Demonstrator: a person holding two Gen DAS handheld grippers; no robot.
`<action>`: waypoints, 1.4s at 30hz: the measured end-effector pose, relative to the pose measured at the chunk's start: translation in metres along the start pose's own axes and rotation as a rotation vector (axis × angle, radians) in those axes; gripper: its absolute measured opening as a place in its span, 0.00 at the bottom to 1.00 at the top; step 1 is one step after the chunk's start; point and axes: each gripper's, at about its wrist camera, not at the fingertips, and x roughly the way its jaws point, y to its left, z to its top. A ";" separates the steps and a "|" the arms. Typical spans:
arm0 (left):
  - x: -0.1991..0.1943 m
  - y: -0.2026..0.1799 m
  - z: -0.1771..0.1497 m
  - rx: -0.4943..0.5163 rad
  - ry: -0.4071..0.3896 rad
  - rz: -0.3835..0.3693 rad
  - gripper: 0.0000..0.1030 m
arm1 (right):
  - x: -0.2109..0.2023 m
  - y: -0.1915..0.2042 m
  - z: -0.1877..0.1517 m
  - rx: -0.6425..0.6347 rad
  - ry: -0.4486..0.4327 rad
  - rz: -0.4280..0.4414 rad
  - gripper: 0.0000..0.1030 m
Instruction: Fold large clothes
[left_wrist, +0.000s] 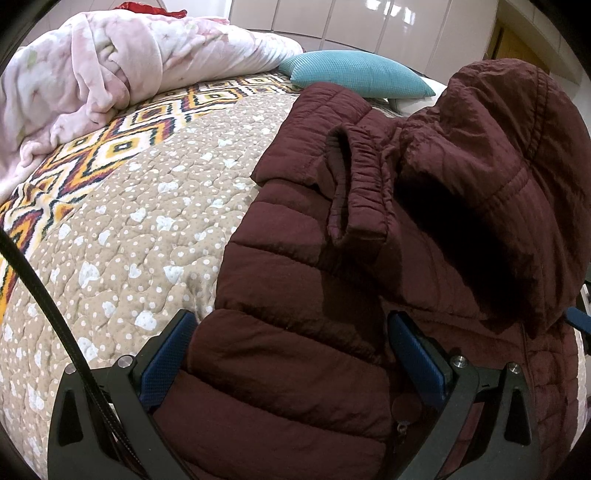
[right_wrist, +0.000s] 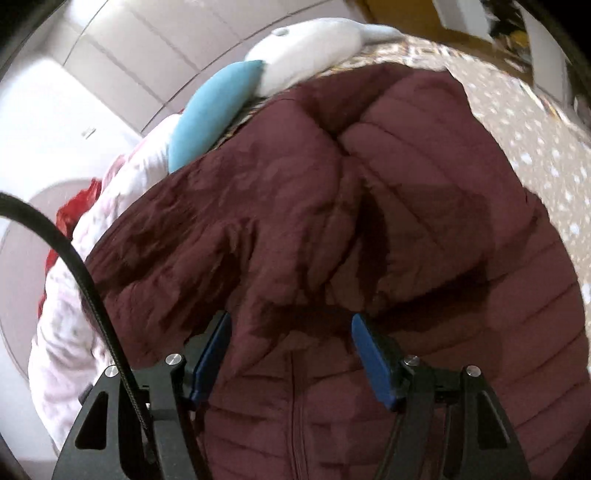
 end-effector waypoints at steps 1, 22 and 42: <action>0.000 0.000 0.000 0.000 0.000 0.000 0.99 | 0.004 0.001 0.000 -0.003 0.005 0.002 0.70; 0.000 0.000 0.000 0.000 0.000 -0.002 0.99 | -0.010 0.064 0.014 -0.314 -0.004 -0.054 0.10; 0.000 0.000 0.001 -0.004 -0.001 -0.006 0.99 | -0.079 0.080 0.002 -0.545 -0.245 -0.374 0.19</action>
